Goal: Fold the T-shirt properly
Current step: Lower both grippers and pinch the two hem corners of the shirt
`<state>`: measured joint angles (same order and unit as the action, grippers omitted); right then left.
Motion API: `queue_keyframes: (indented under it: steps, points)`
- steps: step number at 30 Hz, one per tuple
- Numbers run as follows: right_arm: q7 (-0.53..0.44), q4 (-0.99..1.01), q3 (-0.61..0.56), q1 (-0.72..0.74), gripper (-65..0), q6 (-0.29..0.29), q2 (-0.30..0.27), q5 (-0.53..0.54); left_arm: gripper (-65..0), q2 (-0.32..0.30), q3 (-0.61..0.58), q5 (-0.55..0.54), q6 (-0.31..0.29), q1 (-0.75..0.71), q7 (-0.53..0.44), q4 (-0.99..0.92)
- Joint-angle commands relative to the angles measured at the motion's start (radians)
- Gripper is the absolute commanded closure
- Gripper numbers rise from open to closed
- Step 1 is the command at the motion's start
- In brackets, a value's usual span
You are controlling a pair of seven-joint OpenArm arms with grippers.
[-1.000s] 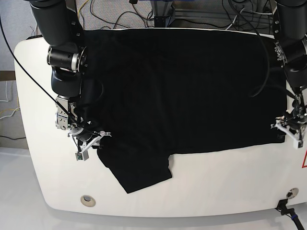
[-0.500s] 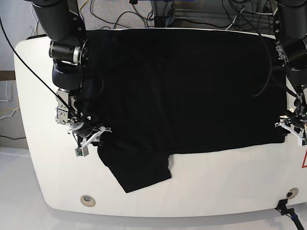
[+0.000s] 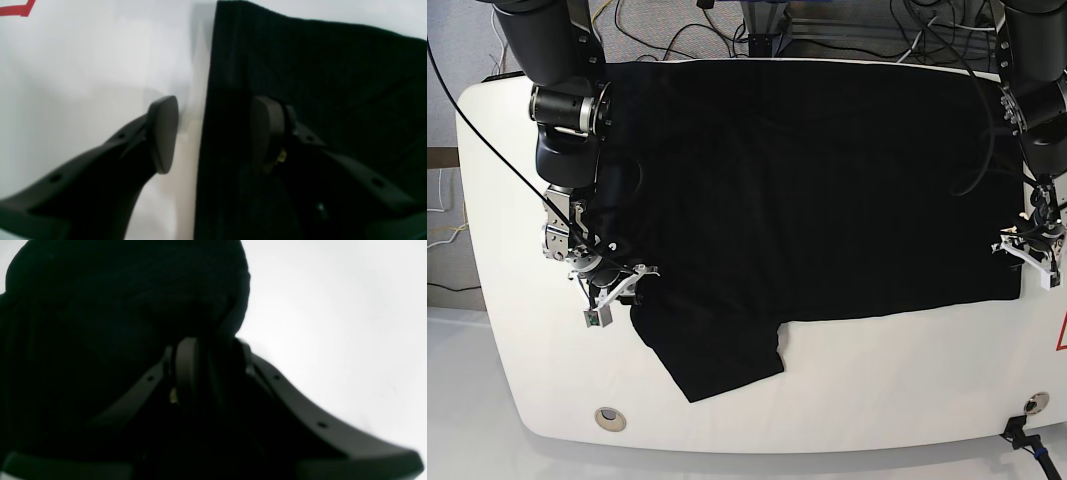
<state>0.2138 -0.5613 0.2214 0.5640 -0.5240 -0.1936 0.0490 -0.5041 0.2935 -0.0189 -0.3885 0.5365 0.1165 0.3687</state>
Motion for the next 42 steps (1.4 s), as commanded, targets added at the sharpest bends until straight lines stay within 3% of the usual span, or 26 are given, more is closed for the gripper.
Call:
queue_keyframes:
  steps: [1,6,21,25,34,42]
  points:
    - [0.046,-0.003,-0.001,0.011,-16.3,0.006,-0.005,-0.022,-32.4,-0.014,0.002,0.006,0.001,0.046,0.001,0.011]
    - [0.046,-0.003,-0.001,0.011,-16.3,0.006,-0.005,-0.022,-32.4,-0.014,0.002,0.006,-0.06,0.064,0.001,0.011]
    - [0.046,-0.003,-0.001,0.011,-16.3,0.006,0.004,-0.022,-32.4,0.002,0.002,0.006,-0.056,0.063,0.001,0.011]
    - [0.046,-0.003,-0.001,0.011,-16.3,0.006,0.007,-0.022,-32.4,-0.001,0.002,0.006,0.0,0.061,-0.01,0.011]
    - [0.046,-0.003,-0.001,0.009,-16.3,0.005,0.009,-0.022,-32.4,0.009,0.002,0.01,-0.007,0.061,-0.008,0.005]
    - [0.046,-0.003,-0.001,0.009,-16.3,0.005,0.009,-0.022,-30.9,0.045,0.0,0.01,-0.046,0.061,-0.007,0.006]
